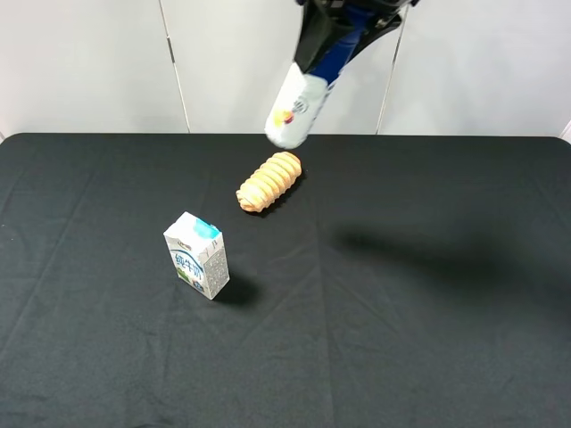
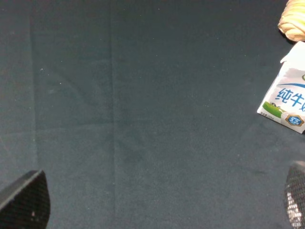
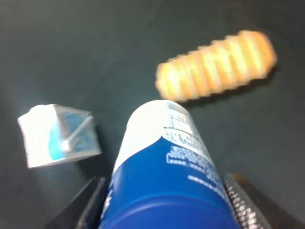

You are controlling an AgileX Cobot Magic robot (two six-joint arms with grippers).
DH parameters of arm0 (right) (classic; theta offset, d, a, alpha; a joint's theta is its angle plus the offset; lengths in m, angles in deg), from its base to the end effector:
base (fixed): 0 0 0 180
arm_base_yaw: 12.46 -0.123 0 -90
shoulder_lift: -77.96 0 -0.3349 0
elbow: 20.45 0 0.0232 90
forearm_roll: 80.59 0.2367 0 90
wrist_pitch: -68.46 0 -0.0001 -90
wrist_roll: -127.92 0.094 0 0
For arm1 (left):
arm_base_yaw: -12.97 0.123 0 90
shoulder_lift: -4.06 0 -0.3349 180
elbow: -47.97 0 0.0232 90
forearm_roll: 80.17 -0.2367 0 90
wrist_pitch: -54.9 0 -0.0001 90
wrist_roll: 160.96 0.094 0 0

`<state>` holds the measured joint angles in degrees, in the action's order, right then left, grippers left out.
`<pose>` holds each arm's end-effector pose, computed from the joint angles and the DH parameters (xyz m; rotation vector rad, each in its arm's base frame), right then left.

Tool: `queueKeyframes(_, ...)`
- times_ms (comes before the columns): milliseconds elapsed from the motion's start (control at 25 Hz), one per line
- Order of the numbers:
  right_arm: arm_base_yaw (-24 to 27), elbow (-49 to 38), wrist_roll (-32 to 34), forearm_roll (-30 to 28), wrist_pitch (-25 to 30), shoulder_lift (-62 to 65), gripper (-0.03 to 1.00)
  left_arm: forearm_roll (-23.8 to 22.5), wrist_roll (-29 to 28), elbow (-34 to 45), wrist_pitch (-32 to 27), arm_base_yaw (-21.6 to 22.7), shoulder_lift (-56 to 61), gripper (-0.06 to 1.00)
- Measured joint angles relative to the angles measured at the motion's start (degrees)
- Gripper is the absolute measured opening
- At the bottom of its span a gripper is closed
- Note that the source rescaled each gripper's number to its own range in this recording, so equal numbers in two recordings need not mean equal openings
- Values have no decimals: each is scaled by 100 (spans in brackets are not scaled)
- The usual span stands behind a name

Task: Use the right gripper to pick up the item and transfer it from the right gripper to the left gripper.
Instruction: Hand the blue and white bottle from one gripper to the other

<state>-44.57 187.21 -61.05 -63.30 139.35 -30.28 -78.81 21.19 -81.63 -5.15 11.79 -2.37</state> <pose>0.3067 0.2237 0.4240 -0.9023 2.5090 0.5442 -0.0636 -0.0006 0.2669 0.0601 2.0389 -0.0178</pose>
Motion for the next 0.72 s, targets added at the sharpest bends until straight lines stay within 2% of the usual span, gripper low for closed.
queueKeyframes(280,-529,-6,-133,601,-11,57,2,0,5,0,0,0,0,97)
queueKeyframes(720,-1413,-17,-219,693,-12,63,2,0,75,0,5,0,0,97)
